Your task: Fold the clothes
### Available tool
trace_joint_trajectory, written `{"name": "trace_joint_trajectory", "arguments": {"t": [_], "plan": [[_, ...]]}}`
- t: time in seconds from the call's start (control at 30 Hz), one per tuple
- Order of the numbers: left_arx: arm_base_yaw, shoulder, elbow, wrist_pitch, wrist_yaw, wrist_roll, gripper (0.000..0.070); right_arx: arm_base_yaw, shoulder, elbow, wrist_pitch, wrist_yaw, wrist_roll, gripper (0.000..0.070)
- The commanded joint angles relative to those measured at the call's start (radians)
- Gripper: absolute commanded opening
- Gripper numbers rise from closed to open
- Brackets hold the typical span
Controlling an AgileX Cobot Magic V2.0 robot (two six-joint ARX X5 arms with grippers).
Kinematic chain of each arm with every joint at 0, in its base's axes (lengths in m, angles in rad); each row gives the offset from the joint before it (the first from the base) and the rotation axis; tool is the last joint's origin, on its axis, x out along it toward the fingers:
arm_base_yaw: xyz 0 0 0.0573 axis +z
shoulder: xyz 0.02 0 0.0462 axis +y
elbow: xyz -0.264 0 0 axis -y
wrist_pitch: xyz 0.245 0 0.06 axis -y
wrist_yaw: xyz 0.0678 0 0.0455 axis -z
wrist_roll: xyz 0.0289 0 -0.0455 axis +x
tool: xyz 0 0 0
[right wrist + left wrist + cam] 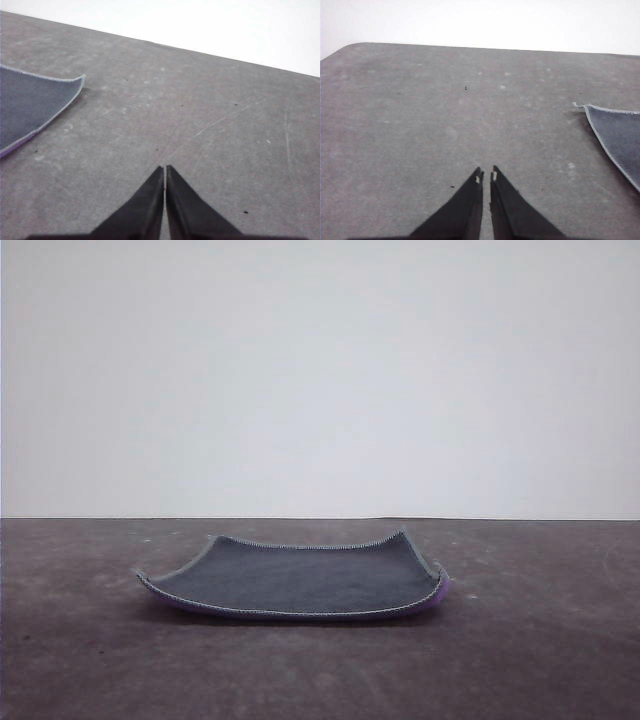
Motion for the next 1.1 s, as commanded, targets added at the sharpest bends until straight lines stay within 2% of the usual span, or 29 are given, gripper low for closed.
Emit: {"name": "trace_joint_trajectory", "arguments": {"t": [0.0, 0.23, 0.33, 0.53, 0.67, 0.77, 0.9, 1.07], "plan": [[0.000, -0.001, -0.020, 0.024, -0.005, 0.078, 0.0016, 0.000, -0.001, -0.007, 0.011, 0.000, 0.005, 0.0000], [0.000, -0.001, -0.020, 0.054, -0.005, 0.085, 0.0016, 0.000, -0.001, -0.007, 0.076, 0.000, 0.007, 0.0000], [0.000, -0.001, -0.020, 0.055, -0.004, 0.073, 0.0016, 0.000, -0.001, -0.007, 0.087, 0.003, 0.031, 0.0000], [0.000, -0.001, -0.020, 0.058, -0.001, 0.065, 0.0016, 0.000, 0.000, -0.006, -0.004, 0.064, 0.135, 0.0000], [0.000, -0.001, -0.020, 0.067, 0.029, -0.056, 0.0016, 0.000, 0.000, -0.006, -0.003, 0.085, 0.158, 0.0000], [0.000, -0.001, -0.020, 0.068, 0.041, -0.079, 0.0015, 0.000, 0.000, -0.006, -0.004, 0.086, 0.194, 0.0000], [0.000, -0.001, -0.016, 0.073, 0.106, -0.114, 0.0012, 0.000, 0.000, -0.006, -0.004, 0.086, 0.217, 0.0000], [0.000, 0.012, 0.026, 0.069, 0.093, -0.116, 0.0012, 0.000, 0.003, 0.002, -0.003, 0.106, 0.284, 0.0000]]}}
